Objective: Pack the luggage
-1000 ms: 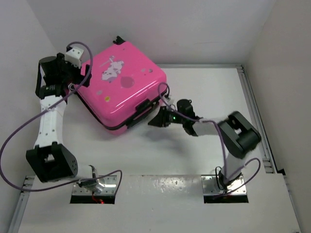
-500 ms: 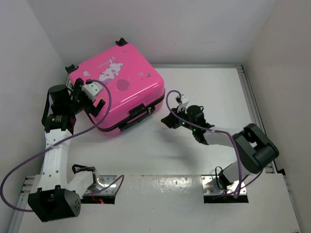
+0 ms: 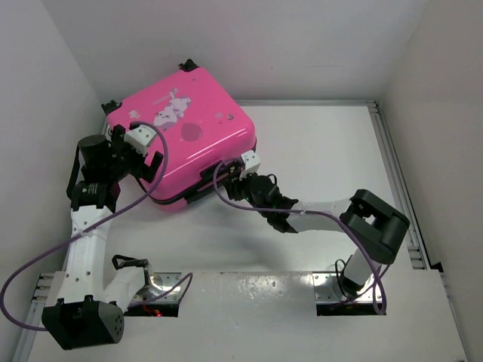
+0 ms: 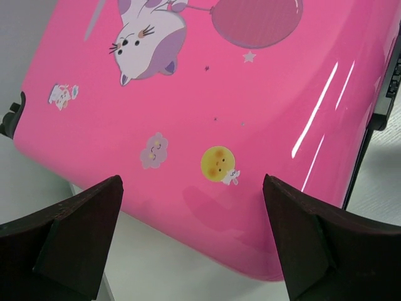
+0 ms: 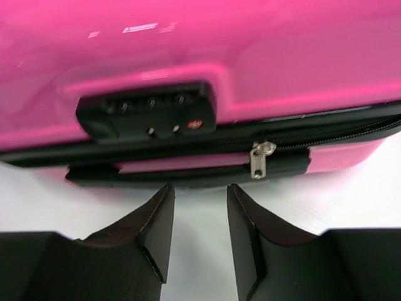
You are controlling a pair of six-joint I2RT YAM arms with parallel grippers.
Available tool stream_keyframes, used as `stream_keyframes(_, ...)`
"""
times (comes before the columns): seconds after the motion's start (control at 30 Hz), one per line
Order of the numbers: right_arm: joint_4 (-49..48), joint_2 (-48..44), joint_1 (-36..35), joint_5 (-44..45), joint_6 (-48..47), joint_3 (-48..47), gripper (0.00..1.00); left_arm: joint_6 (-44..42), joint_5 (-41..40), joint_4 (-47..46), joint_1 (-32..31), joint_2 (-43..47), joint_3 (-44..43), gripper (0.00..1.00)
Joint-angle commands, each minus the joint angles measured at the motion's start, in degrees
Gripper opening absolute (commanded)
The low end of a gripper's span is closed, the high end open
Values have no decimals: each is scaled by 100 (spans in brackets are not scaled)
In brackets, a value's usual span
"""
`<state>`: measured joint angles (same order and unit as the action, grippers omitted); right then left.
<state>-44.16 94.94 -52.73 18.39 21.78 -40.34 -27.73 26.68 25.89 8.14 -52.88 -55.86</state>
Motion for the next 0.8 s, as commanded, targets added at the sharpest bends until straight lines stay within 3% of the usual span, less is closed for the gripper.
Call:
stream_keyframes(0.0,284,235,-79,911,-51,-412,39,250,-153,-382,126,120,127,99)
stream_keyframes(0.4,971,894,263,1360,-69,-1037,32,469,-268,-620,179,120,241,99)
stream_keyframes(0.77,224,817,369,701,-112,-906,38,418,-374,-734,179,68,399,99)
